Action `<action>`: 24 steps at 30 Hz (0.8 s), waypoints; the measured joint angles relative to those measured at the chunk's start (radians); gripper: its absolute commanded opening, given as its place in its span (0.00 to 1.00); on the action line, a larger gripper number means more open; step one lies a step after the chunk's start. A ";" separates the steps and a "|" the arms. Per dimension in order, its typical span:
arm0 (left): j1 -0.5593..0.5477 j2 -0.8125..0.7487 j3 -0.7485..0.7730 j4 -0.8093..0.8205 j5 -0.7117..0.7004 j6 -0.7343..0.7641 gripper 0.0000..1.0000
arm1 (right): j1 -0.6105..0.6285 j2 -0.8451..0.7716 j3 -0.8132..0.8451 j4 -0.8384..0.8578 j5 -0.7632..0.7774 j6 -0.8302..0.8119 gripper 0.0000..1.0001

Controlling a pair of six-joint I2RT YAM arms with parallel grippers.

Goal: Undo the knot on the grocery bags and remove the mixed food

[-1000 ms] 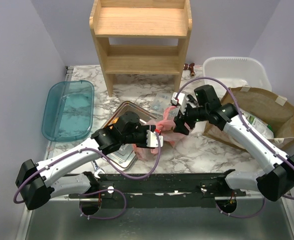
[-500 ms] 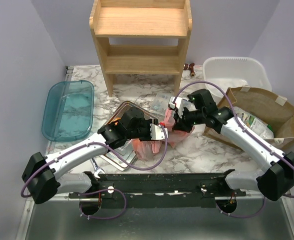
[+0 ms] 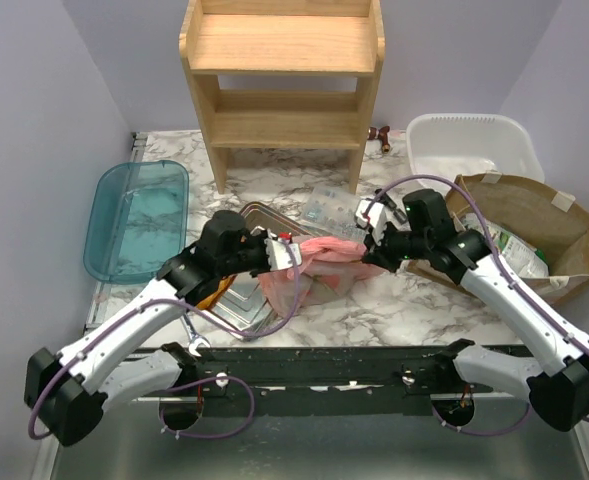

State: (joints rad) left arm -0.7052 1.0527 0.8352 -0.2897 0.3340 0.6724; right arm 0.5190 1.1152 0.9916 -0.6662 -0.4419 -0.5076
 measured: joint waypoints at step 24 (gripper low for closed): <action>0.024 -0.196 -0.139 0.005 0.157 -0.002 0.05 | -0.251 0.100 0.311 -0.276 -0.156 -0.027 0.94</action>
State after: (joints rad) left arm -0.6815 0.8570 0.6960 -0.2848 0.4911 0.6701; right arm 0.2680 1.2148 1.3022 -0.9421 -0.5980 -0.5350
